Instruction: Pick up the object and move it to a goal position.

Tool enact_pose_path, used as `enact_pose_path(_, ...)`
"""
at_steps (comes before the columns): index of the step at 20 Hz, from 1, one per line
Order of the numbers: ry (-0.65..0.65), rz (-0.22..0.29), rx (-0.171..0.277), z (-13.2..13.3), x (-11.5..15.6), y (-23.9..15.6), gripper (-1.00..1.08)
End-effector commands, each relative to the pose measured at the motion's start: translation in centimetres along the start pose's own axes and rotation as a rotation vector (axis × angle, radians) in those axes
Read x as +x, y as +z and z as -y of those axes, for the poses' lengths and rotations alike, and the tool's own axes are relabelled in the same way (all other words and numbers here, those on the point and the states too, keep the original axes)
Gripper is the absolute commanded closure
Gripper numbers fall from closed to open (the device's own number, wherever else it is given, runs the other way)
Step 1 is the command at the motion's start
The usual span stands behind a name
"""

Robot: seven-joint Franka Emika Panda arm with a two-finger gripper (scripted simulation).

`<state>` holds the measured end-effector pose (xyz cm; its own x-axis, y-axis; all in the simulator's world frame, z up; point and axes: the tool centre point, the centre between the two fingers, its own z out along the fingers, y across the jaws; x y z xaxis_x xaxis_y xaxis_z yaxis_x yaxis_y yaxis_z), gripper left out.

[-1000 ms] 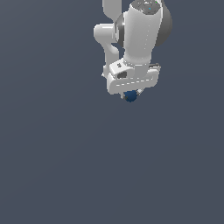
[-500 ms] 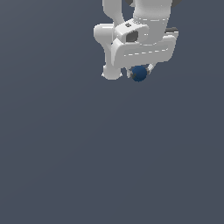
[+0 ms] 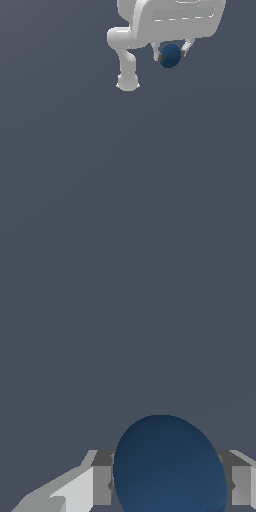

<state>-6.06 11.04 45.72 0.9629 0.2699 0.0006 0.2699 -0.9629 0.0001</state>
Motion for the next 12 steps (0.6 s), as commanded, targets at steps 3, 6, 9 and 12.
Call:
enact_pose_path(3,0.0,0.001,0.0,0.3,0.2,-2.2,1.08)
enact_pose_path(6,0.0,0.001,0.0,0.4,0.3,-3.0,1.08)
enact_pose_path(9,0.001,0.001,0.0,0.5,0.4,-3.5,1.08)
enact_pose_path(12,0.001,0.001,0.0,0.5,0.4,-3.7,1.08)
